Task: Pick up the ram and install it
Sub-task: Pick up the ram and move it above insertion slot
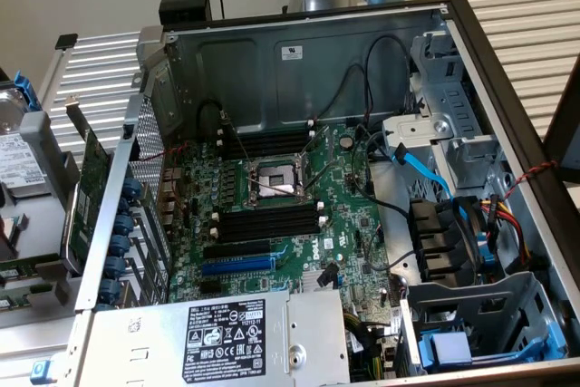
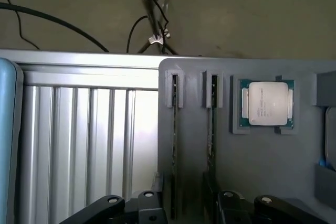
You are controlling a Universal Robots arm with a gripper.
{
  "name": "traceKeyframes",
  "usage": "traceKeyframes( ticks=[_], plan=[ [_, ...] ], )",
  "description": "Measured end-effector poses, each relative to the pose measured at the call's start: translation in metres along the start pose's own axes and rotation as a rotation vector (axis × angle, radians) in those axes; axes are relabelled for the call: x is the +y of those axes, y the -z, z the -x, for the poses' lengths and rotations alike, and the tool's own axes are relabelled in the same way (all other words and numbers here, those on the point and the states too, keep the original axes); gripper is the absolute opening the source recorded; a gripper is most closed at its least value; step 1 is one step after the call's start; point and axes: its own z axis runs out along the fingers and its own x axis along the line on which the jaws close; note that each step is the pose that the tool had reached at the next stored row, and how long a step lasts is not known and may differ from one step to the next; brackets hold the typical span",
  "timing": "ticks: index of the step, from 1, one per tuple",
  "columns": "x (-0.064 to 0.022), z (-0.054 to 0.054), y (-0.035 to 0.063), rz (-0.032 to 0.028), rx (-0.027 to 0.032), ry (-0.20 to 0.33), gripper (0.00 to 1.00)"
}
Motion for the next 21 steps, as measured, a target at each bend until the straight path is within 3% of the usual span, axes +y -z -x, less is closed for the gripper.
traceKeyframes(
  ticks=[9,17,21],
  plan=[
    [-0.0016,-0.002,-0.0132,0.0043,0.0001,0.0,0.42],
    [-0.0053,-0.004,-0.0197,0.0153,-0.0004,0.0,0.42],
    [-0.0061,-0.005,-0.0233,0.0241,-0.0006,0.0,0.42]
  ],
)
